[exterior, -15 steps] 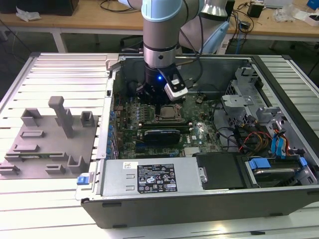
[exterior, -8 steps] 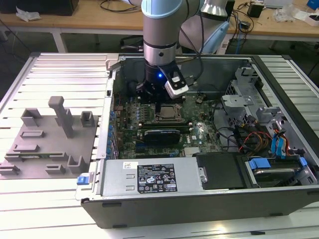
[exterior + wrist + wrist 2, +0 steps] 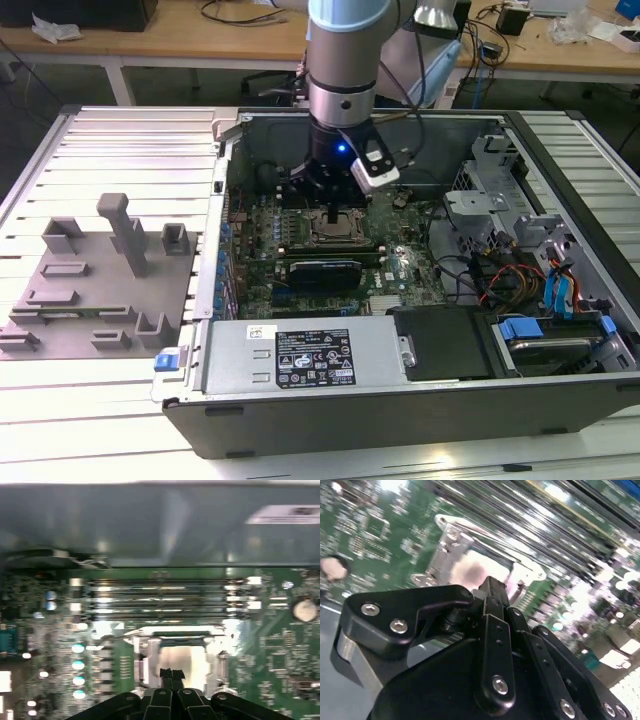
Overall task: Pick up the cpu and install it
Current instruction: 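Close the cpu cover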
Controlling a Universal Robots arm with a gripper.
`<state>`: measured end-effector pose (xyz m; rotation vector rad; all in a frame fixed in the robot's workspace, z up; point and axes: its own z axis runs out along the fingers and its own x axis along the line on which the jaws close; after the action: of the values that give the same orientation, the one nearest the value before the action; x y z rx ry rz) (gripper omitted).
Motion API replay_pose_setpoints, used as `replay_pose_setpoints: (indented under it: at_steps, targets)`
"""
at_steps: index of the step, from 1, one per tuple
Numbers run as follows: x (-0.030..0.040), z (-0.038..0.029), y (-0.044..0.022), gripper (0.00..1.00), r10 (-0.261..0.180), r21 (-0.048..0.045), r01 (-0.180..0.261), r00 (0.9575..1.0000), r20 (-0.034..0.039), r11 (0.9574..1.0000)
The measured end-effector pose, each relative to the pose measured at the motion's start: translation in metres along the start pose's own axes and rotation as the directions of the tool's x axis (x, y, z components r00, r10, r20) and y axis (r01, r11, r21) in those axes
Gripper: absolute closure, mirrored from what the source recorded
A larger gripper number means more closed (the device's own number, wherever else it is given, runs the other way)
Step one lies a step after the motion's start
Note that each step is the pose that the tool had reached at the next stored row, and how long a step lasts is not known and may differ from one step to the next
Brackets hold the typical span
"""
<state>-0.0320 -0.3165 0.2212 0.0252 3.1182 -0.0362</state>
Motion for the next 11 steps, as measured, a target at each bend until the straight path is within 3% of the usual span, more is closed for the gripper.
replay_pose_setpoints:
  at_steps: [1,7,11]
  targets:
    - [-0.0033,0.0000,0.0000,0.89,0.000,0.0001,0.000,1.0000,-0.0016,1.0000]
    - [-0.0037,-0.0093,-0.0002,0.89,0.000,0.0000,0.000,1.0000,-0.0017,1.0000]
    - [-0.0038,-0.0106,-0.0002,0.89,0.000,0.0000,0.000,1.0000,-0.0017,1.0000]
